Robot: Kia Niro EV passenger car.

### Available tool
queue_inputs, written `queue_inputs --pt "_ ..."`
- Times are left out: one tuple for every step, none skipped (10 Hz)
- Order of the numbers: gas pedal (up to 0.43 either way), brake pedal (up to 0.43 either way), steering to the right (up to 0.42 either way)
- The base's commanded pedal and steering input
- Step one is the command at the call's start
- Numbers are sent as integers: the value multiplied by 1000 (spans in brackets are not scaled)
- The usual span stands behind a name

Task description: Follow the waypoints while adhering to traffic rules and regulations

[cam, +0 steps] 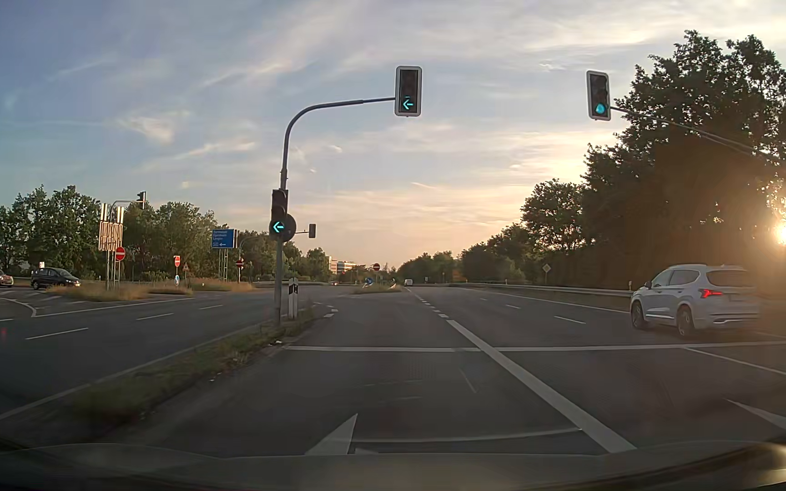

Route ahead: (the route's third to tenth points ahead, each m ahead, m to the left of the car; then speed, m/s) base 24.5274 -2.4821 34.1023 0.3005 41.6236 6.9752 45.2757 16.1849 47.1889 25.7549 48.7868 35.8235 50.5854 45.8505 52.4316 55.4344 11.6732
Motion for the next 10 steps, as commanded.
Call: queue_inputs --pt "0 171 -1" --pt "0 171 -1" --pt "0 177 -2" --pt "0 177 -3" --pt "0 183 -6" --pt "0 195 -11" --pt "0 207 -15" --pt "0 220 -17" --pt "0 220 -24" --pt "0 220 -33"
